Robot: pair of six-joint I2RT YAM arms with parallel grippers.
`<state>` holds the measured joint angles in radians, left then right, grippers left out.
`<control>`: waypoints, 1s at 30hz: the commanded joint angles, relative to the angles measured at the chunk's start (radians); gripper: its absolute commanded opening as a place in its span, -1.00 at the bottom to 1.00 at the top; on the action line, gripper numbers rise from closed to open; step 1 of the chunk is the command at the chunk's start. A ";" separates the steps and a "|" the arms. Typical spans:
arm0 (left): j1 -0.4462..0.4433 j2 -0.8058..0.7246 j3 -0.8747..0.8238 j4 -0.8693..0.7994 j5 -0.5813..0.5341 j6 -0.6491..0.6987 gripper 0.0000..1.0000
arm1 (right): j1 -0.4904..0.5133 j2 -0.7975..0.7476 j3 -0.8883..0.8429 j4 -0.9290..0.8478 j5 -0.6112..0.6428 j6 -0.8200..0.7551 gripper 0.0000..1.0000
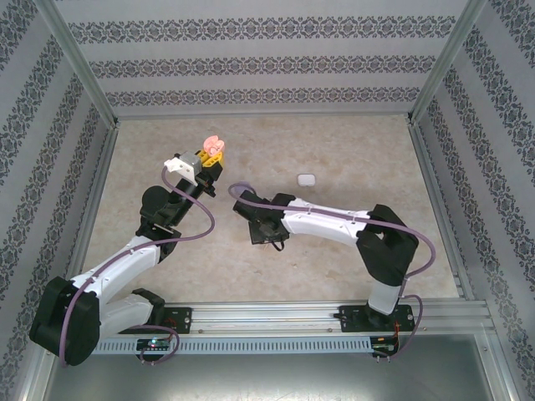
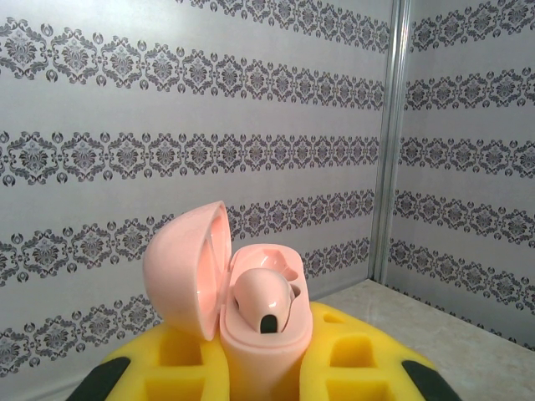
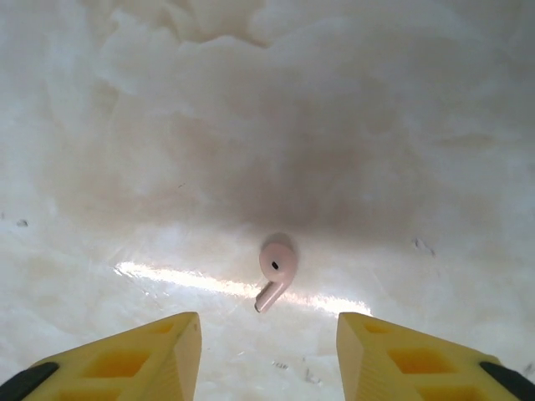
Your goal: Insert the wireless bluetooth earbuds into the charging case
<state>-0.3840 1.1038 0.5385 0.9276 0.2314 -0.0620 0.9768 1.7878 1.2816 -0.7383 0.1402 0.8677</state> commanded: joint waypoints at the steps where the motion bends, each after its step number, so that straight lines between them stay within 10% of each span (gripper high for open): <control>1: 0.009 -0.020 0.011 0.027 0.011 -0.016 -1.00 | -0.015 -0.022 -0.060 0.018 0.003 0.264 -0.12; 30: 0.009 0.017 0.009 0.062 0.014 -0.029 -1.00 | -0.041 0.144 -0.003 0.074 -0.057 0.485 -0.24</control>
<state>-0.3840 1.1175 0.5388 0.9283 0.2314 -0.0700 0.9443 1.9030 1.2526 -0.6598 0.0875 1.3373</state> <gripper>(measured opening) 0.155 0.383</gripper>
